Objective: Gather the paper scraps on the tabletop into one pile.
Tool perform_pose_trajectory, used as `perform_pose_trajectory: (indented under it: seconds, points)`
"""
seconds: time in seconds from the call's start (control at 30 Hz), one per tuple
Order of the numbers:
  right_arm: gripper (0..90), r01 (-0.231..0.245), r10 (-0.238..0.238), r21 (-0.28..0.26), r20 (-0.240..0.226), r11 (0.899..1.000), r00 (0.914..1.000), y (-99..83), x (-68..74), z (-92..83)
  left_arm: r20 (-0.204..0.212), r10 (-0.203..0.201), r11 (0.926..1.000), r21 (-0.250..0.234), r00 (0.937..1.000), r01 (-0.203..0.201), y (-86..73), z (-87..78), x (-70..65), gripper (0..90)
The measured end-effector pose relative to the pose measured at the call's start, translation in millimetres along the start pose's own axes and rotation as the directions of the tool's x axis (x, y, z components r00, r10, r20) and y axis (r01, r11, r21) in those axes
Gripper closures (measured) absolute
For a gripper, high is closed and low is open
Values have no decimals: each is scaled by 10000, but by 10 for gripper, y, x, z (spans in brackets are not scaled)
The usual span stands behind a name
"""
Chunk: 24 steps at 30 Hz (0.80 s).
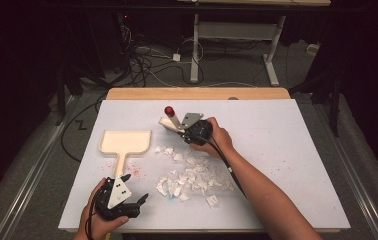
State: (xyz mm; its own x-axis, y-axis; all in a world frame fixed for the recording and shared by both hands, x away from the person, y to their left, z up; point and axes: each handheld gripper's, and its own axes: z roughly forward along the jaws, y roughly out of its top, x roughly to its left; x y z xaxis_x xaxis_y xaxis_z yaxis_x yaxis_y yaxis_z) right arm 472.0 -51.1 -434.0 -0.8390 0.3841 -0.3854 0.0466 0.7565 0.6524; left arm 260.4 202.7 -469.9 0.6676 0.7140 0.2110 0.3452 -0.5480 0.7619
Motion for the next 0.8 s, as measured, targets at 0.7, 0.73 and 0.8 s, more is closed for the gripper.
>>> perform_pose_trajectory:
  seconds: [0.7,0.73,0.8]
  points:
    - [660,1900,-2277,-1517,-2925,9700,9287,-151,434,-285,342,-59,9998,216,9994,52,-14,13,-14,182]
    - [661,1903,-2323,-1610,-3059,9684,9233,-176,447,-332,351,-50,9997,234,9994,42,-13,16,-17,182]
    - [664,1999,-2504,-1807,-3262,9630,9115,-221,466,-422,387,-25,9996,277,9992,15,-8,19,-23,182]
